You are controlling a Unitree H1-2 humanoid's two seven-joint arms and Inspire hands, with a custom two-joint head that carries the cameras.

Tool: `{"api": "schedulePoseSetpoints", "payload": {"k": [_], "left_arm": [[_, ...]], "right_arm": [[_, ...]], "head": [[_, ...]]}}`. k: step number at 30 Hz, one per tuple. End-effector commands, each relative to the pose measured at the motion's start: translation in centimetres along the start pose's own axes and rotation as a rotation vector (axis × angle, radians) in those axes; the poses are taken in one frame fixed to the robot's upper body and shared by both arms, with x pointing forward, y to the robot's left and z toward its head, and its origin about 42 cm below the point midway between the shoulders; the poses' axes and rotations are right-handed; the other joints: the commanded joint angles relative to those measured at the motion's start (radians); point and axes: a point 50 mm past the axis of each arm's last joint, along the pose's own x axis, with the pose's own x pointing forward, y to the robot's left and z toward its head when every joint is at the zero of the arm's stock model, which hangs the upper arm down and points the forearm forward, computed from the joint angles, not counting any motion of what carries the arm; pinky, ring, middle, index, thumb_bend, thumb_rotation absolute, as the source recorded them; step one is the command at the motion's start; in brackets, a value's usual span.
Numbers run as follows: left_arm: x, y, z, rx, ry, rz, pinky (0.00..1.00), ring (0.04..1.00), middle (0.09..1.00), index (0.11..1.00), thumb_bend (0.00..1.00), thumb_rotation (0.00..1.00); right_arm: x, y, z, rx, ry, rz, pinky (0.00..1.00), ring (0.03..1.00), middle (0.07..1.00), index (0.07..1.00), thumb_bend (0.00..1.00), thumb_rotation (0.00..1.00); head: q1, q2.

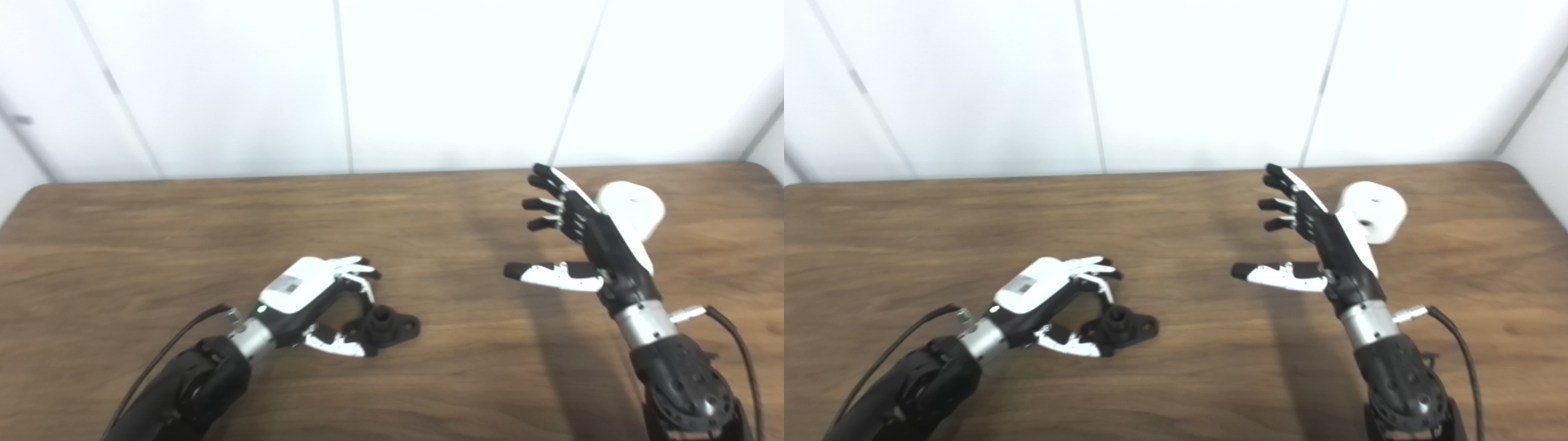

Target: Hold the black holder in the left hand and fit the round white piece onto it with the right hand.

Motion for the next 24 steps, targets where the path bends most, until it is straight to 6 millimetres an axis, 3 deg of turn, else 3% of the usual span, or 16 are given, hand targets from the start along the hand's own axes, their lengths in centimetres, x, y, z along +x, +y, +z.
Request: {"api": "schedulePoseSetpoints", "payload": {"k": [1, 10, 19, 24], "left_arm": [[-1.4, -2.3, -1.3, 0.051, 0.07, -0.154, 0.86, 0.899, 0.825, 0.483, 0.52, 0.06], [-2.3, -2.2, -1.7, 0.053, 0.062, -0.128, 0.84, 0.874, 0.81, 0.483, 0.52, 0.05], [-3.4, -2.6, -1.6, 0.023, 0.053, -0.108, 0.82, 0.853, 0.805, 0.484, 0.52, 0.05], [-3.9, -3.1, -2.4, 0.013, 0.035, -0.078, 0.78, 0.832, 0.788, 0.483, 0.52, 0.05]], "right_arm": [[1.1, -1.6, 2.1, -0.073, -0.097, -0.041, 0.67, 0.797, 0.903, 0.91, 0.8, 0.31], [3.4, -7.0, 3.2, -0.342, -0.136, -0.182, 0.58, 0.711, 0.812, 0.863, 0.78, 0.22], [4.7, -13.1, 3.9, -0.592, -0.072, -0.33, 0.72, 0.839, 0.88, 0.86, 0.76, 0.27], [5.5, -15.0, 3.5, -0.652, -0.009, -0.358, 0.73, 0.861, 0.888, 0.855, 0.73, 0.34]], "head": [[-0.022, -0.008], [-0.14, -0.066], [-0.226, -0.123], [-0.27, -0.15]]}}
